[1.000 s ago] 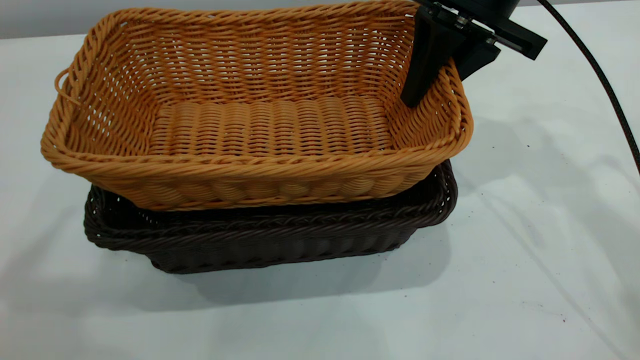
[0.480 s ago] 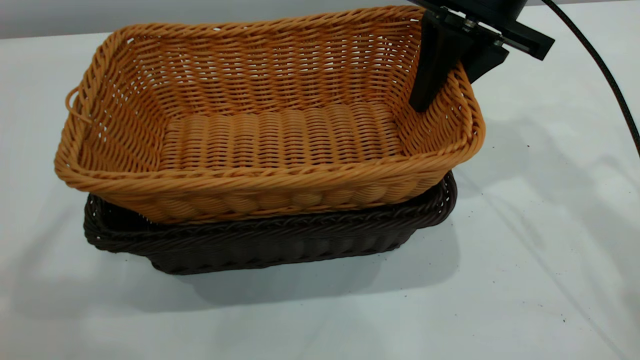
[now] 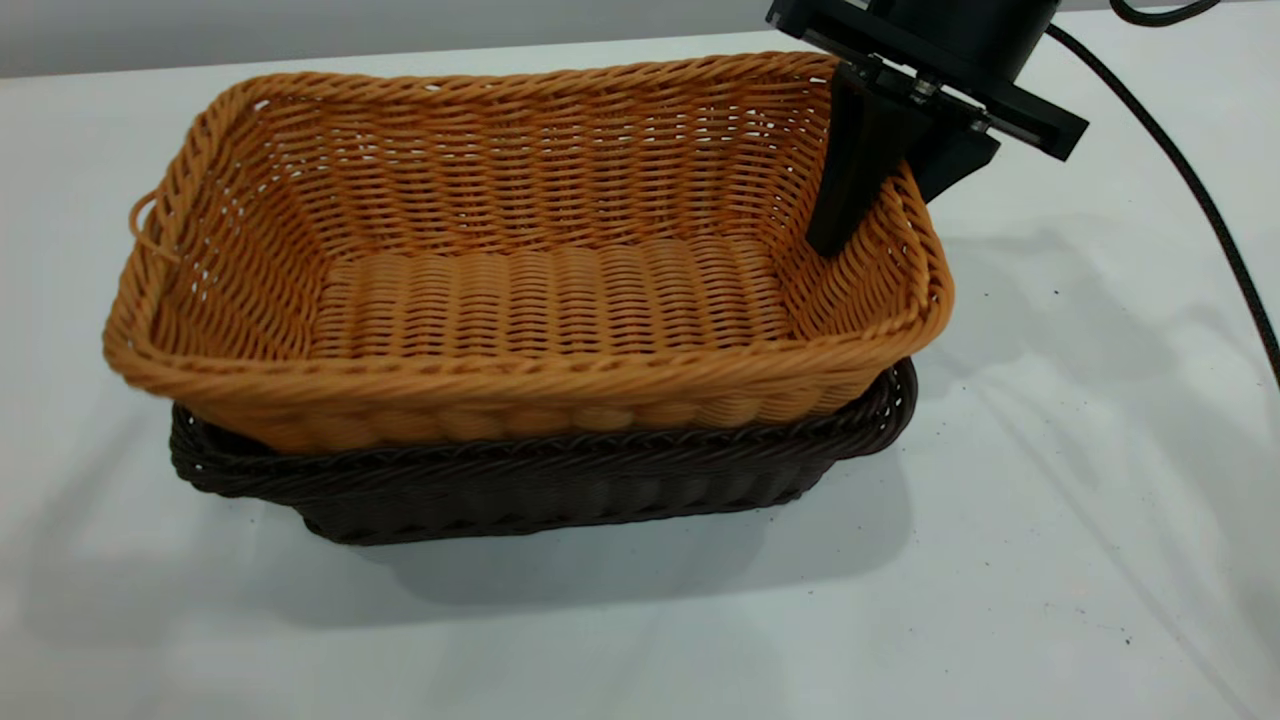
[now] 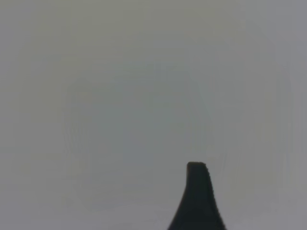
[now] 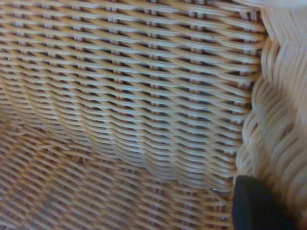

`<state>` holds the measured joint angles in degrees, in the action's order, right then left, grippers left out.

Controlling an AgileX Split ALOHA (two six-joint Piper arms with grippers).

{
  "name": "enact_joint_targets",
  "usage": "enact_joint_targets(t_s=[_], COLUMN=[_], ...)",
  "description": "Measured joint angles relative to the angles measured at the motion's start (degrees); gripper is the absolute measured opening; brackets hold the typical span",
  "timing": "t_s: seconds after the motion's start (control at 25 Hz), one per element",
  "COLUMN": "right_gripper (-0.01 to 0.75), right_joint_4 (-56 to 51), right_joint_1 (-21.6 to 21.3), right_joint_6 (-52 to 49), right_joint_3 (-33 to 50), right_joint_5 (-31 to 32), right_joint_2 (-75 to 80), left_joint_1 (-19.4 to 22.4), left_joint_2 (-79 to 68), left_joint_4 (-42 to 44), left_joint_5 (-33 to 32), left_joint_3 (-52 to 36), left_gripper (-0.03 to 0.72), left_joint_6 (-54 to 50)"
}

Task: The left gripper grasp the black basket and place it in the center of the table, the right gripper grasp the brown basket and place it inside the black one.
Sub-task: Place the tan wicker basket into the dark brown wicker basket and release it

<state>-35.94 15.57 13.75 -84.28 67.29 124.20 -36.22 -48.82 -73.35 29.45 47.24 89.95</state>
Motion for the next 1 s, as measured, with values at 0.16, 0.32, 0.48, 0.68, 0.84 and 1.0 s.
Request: enact_joint_targets(t_s=[0.16, 0.32, 0.48, 0.68, 0.84, 1.0], right_gripper=[0.137, 0.267, 0.406, 0.454, 0.455, 0.455], right_joint_4=[-0.18, -0.83, -1.19, 2.92, 5.33, 6.58], right_joint_1=[0.0, 0.0, 0.05, -0.01, -0.06, -0.06], right_joint_6=[0.58, 0.84, 0.84, 0.71, 0.28, -0.92], right_joint_3=[-0.01, -0.01, -0.12, -0.07, -0.07, -0.12], right_joint_5=[-0.24, -0.49, -0.49, -2.18, -2.04, -2.02], right_joint_2=[0.0, 0.0, -0.48, -3.73, -8.01, -12.2], left_joint_1=[0.0, 0.0, 0.0, 0.0, 0.0, 0.0], left_joint_2=[0.0, 0.0, 0.0, 0.0, 0.0, 0.0], left_joint_4=[0.0, 0.0, 0.0, -0.66, -3.14, -5.32], left_joint_5=[0.0, 0.0, 0.0, -0.12, -0.74, -2.18], left_joint_3=[0.0, 0.0, 0.0, 0.0, 0.0, 0.0], left_gripper=[0.481, 0.481, 0.481, 0.468, 0.447, 0.43], left_joint_6=[0.0, 0.0, 0.0, 0.0, 0.0, 0.0])
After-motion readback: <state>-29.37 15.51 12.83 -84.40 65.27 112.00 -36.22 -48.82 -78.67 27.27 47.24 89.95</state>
